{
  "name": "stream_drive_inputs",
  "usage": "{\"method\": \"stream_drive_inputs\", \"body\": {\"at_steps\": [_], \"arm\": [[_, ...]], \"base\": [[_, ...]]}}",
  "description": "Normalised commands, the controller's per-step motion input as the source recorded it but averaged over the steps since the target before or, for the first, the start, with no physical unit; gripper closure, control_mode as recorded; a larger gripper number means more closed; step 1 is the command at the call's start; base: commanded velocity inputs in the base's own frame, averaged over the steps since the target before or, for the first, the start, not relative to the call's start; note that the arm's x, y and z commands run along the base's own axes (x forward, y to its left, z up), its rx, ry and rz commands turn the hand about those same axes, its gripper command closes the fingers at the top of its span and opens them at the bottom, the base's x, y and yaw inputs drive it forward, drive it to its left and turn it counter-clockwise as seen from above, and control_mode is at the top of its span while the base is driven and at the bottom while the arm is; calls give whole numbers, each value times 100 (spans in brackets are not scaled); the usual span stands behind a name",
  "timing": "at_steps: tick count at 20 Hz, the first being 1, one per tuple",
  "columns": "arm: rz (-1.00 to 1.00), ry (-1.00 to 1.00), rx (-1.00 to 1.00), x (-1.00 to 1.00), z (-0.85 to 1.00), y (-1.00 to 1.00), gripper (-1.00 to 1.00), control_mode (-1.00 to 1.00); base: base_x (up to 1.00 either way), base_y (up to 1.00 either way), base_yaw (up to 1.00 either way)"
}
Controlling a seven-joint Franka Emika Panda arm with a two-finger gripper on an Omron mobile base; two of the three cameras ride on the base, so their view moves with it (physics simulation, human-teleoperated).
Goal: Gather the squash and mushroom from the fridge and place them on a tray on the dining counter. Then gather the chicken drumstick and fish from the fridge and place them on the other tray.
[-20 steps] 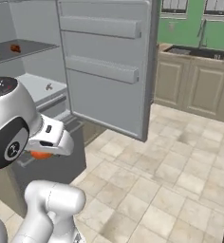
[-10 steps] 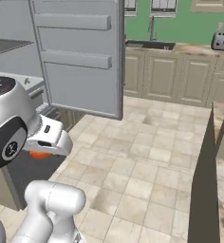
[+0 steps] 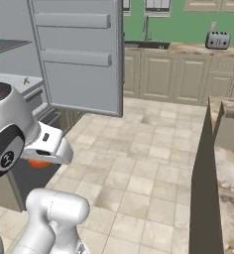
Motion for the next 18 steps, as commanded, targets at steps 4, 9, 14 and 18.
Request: {"method": "stream_drive_inputs", "body": {"at_steps": [4,9,14,18], "arm": [[0,0,0,0,0,0,100,100],[0,0,0,0,0,0,100,100],[0,0,0,0,0,0,100,100],[0,0,0,0,0,0,100,100]], "base": [[-39,-9,-24],[-37,-22,-51],[-28,-56,-46],[-6,-100,-26]]}}
